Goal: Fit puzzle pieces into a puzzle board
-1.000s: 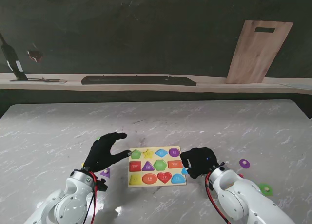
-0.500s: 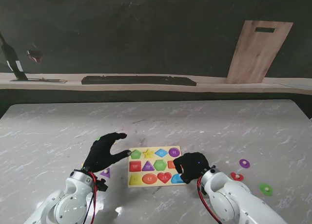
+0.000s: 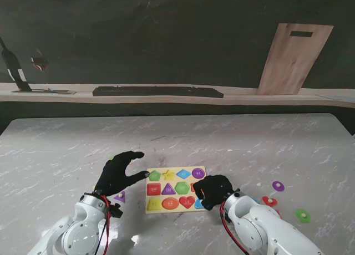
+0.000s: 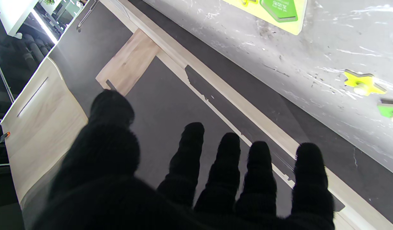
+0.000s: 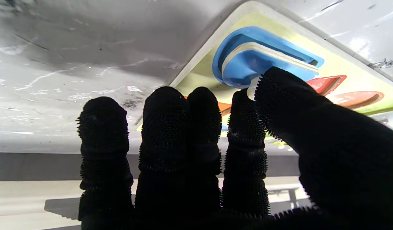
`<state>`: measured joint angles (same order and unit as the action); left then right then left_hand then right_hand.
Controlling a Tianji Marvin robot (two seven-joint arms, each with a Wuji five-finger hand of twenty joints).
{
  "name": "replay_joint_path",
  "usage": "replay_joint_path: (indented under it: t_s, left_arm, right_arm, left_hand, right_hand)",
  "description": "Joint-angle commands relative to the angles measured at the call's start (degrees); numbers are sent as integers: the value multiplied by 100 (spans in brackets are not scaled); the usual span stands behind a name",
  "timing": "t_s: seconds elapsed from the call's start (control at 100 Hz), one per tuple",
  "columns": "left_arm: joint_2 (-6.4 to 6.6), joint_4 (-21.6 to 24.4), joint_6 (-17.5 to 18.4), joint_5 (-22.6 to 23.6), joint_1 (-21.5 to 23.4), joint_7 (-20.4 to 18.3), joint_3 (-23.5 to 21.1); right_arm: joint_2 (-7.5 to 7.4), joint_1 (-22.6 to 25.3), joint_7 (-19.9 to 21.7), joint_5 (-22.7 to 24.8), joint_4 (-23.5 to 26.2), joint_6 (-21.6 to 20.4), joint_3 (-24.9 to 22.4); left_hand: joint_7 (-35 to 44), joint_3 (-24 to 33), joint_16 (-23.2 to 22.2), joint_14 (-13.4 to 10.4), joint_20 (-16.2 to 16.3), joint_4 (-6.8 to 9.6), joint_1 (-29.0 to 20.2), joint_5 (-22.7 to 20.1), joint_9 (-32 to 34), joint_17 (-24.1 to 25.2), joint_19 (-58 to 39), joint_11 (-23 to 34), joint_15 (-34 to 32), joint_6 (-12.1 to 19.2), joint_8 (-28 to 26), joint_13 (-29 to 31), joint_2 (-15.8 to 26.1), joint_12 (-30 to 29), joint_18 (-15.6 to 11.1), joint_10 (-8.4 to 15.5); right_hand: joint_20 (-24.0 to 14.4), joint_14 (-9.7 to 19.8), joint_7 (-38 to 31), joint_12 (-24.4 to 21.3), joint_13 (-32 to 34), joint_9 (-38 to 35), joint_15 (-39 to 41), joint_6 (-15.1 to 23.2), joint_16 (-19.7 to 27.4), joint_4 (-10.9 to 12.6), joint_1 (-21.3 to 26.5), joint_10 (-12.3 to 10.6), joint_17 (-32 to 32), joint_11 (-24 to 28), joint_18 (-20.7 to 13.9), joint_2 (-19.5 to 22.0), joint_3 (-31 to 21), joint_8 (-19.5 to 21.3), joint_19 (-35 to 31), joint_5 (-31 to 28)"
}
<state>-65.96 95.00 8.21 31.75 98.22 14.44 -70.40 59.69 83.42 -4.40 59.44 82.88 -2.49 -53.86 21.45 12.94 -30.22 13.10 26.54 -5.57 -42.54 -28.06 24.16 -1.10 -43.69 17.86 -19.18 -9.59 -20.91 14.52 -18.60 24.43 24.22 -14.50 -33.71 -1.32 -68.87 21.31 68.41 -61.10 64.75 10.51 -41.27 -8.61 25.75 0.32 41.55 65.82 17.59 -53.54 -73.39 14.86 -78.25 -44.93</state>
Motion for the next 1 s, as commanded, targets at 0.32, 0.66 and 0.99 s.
replay_joint_path:
  t_s: [0.32, 0.66, 0.99]
  left_arm:
    - [-16, 6, -4, -33, 10, -1, 11]
    - [-17, -8, -8, -35, 8, 3, 14]
    - [-18, -14, -20, -45, 4, 4, 21]
  right_arm:
    - [23, -31, 10, 82, -96, 106, 108]
    - [-6, 3, 119, 137, -49, 31, 89]
    - [-83, 89, -23, 619, -38, -103, 12]
  left_hand:
    - [-81, -133, -6, -194, 72, 172, -61, -78, 45, 40, 63, -76, 117, 152, 31, 22, 128, -29, -593, 95]
    - [-96, -188, -2, -185, 69, 174, -82, -92, 47, 48, 71, -85, 123, 147, 37, 18, 161, -33, -582, 100]
    - [-111, -259, 1, -189, 67, 176, -111, -132, 66, 55, 79, -91, 129, 150, 41, 27, 204, -36, -564, 84]
  right_hand:
    - [-51, 29, -200, -8, 196, -64, 205, 98, 28, 331, 185, 335, 16, 214, 181, 176, -229, 199, -296, -271]
    - [-27, 73, -160, 8, 31, 49, 184, 347, 31, 233, 137, 175, -132, 174, 79, 230, -45, 181, -266, -139]
    - [-41, 146, 32, 712, -290, 442, 128, 275, -11, -464, -351, -32, -394, 67, 23, 6, 780, 532, -174, 264]
